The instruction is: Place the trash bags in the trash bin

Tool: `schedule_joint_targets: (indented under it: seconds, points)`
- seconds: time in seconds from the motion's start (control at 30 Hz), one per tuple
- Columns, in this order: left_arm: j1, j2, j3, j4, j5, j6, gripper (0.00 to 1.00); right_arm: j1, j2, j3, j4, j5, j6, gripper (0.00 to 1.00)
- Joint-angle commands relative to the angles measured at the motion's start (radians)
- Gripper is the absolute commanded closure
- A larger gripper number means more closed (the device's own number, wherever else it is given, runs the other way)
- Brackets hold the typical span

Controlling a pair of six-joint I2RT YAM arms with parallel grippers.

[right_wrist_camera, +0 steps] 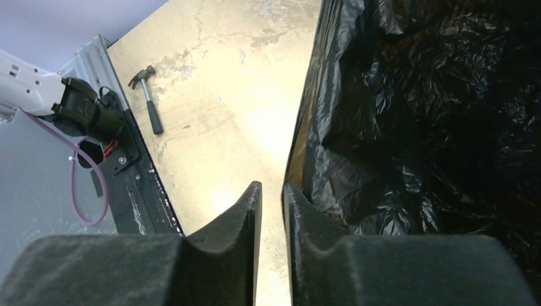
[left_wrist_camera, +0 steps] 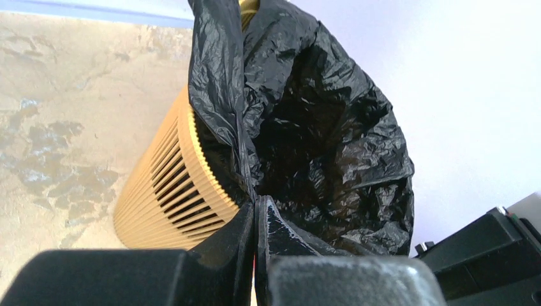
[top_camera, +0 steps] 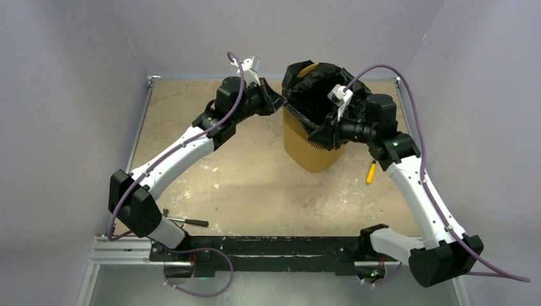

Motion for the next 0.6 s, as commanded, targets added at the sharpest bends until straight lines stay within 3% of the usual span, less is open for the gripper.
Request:
schedule_joint_targets:
  seconds: [0.0,0.27,0.57]
  points:
    - [0.043,-0.038,-0.001,0.098,0.001,-0.014,1.0,0.003,-0.005,0.036,-0.005,-0.06,-0.011,0.72]
    - [0.057,-0.042,-0.019,0.1,-0.014,-0.016,1.0,0.003,-0.043,0.034,0.052,-0.127,0.021,0.47]
    - [0.077,-0.061,-0.098,0.136,-0.009,-0.012,1.0,0.002,-0.099,0.069,0.09,-0.145,0.105,0.43]
